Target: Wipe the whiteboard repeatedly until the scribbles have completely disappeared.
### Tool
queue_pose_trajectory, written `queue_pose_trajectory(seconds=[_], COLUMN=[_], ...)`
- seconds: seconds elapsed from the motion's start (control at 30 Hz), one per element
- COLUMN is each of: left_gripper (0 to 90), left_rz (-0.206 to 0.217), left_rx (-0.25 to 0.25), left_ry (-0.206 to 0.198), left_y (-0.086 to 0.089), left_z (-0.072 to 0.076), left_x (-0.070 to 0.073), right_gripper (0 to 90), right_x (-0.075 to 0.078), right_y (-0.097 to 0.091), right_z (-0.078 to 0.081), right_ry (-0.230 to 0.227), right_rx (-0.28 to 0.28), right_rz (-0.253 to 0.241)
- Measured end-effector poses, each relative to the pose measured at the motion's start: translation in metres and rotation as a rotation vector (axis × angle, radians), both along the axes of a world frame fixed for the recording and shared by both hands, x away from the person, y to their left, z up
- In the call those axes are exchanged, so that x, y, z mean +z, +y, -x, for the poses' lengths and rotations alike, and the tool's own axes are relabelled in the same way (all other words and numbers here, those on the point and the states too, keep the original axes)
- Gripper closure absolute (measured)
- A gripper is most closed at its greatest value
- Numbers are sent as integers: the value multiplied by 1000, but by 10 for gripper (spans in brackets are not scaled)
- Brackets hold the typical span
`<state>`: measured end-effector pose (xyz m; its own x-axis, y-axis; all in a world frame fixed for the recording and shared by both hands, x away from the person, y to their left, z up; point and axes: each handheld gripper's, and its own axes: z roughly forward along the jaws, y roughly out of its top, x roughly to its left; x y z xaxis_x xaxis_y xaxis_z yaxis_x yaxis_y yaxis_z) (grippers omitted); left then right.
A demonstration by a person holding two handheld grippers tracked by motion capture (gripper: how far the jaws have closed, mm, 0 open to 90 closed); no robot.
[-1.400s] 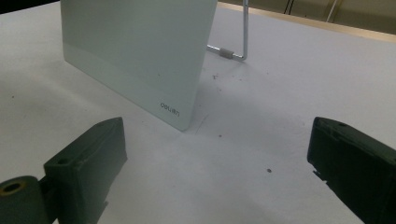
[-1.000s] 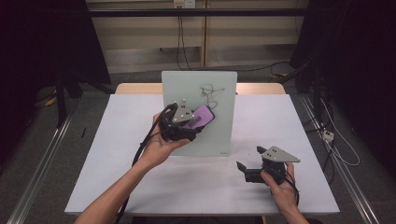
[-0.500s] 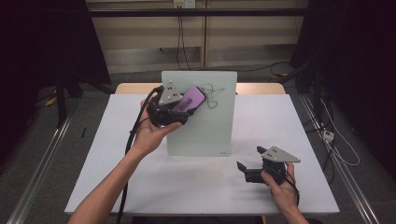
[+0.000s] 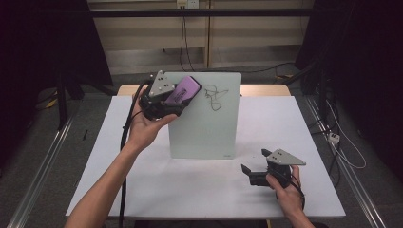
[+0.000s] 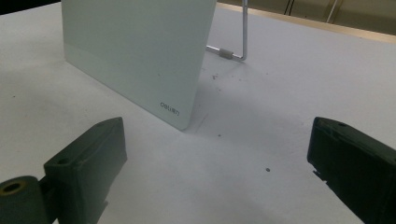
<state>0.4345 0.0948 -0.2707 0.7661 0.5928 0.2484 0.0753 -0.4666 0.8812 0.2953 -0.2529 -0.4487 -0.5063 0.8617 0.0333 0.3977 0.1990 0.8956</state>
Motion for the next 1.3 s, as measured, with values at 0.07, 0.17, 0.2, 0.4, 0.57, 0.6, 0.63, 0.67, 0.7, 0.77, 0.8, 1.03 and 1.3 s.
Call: queue_pose_trajectory(seconds=[0.07, 0.17, 0.2, 0.4, 0.57, 0.6, 0.63, 0.67, 0.7, 0.77, 0.8, 1.03, 1.3], left_gripper=[413, 413, 413, 413, 413, 413, 413, 413, 413, 413, 413, 413, 412], left_rz=[9, 6, 12, 20, 6, 5, 7, 1, 3, -2, -2, -25, -50], left_rx=[6, 12, 14, 0, -7, -10, -12, -15, -16, -17, -19, -39, -57], left_ry=[-2, -6, -6, -7, -10, -8, -8, -9, -9, -6, -5, -3, 1], left_y=[1, -1, -2, -9, -16, -17, -18, -19, -20, -22, -24, -38, -53], left_z=[-1, -2, -2, -2, -1, -1, 0, -1, 0, 0, 0, 3, 5], left_x=[3, 4, 4, 3, 2, 1, 1, 1, 0, 0, -1, -4, -8], right_gripper=[45, 45, 45, 45, 44, 43, 43, 43, 43, 43, 43, 43, 43], right_x=[0, 0, 0, 0, 0, 0, 0, 0, 0, 0, 0, -1, -1], right_y=[0, 1, 1, 1, 1, 2, 2, 1, 1, 1, 1, 2, 2], right_z=[0, -1, -1, 0, -1, -1, -1, -1, -1, -1, -1, -1, -1], right_ry=[0, 1, 1, 1, 0, -2, -2, -1, -1, 0, 0, 0, -1], right_rx=[0, 1, 3, 1, 10, 11, 11, 10, 10, 6, 6, 11, 11], right_rz=[2, 3, 4, 3, 2, 5, 5, 3, 3, 1, 1, 3, 2])
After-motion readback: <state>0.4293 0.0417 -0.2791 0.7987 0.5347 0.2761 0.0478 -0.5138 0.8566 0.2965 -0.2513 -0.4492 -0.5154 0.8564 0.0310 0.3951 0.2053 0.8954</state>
